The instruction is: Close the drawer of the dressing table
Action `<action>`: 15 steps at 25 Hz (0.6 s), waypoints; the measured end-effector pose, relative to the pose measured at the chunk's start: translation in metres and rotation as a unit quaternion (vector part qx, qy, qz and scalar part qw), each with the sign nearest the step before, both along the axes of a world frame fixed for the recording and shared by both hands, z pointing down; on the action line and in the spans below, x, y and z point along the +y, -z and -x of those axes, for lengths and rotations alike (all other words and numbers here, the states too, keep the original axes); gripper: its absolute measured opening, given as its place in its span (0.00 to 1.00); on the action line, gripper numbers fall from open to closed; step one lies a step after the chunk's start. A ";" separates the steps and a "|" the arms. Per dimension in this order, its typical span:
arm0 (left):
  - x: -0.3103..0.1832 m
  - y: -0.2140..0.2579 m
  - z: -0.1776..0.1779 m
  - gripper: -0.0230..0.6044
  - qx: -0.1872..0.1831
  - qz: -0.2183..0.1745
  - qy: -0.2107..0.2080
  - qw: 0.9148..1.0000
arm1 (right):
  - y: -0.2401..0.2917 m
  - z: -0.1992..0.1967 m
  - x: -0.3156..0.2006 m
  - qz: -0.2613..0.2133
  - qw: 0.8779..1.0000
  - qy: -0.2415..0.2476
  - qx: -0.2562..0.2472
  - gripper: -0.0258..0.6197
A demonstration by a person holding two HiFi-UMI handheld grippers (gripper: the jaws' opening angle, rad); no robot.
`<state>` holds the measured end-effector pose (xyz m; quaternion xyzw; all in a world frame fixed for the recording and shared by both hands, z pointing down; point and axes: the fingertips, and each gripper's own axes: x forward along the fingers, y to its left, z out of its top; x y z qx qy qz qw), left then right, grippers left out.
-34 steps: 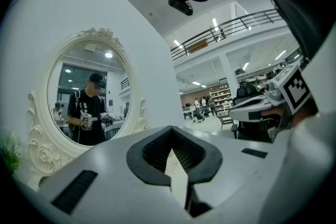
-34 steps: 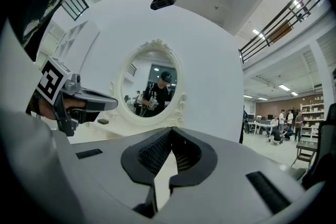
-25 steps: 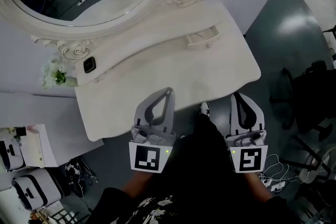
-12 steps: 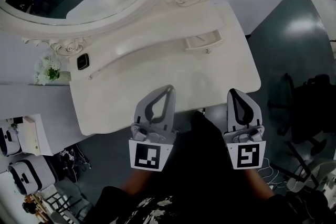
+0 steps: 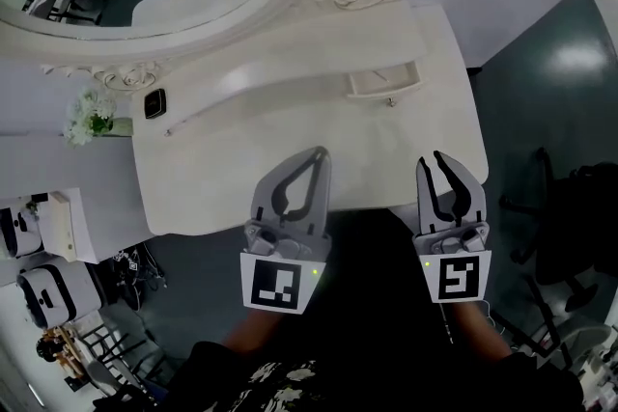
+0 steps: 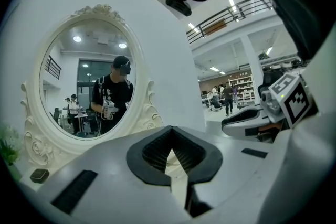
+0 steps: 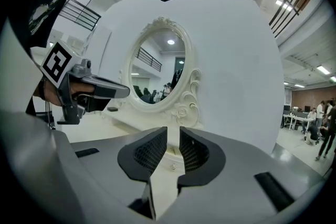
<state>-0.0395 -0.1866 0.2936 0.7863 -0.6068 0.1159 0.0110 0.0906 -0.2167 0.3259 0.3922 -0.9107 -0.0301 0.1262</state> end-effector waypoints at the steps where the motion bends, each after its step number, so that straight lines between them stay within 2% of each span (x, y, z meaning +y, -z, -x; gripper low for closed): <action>1: -0.003 -0.001 0.000 0.04 -0.004 0.001 -0.002 1.000 | -0.003 0.000 -0.003 0.004 1.000 0.000 0.002 0.13; 7: -0.014 -0.022 -0.007 0.04 0.008 0.036 -0.014 0.999 | -0.031 0.000 -0.014 0.038 0.999 -0.010 0.017 0.23; 11: -0.022 -0.034 -0.007 0.04 0.004 0.046 -0.035 0.998 | -0.037 0.002 -0.024 0.031 0.999 -0.024 0.021 0.24; 15: -0.030 -0.045 -0.002 0.04 0.014 0.054 -0.042 0.998 | -0.054 0.006 -0.031 0.048 0.998 -0.032 0.039 0.27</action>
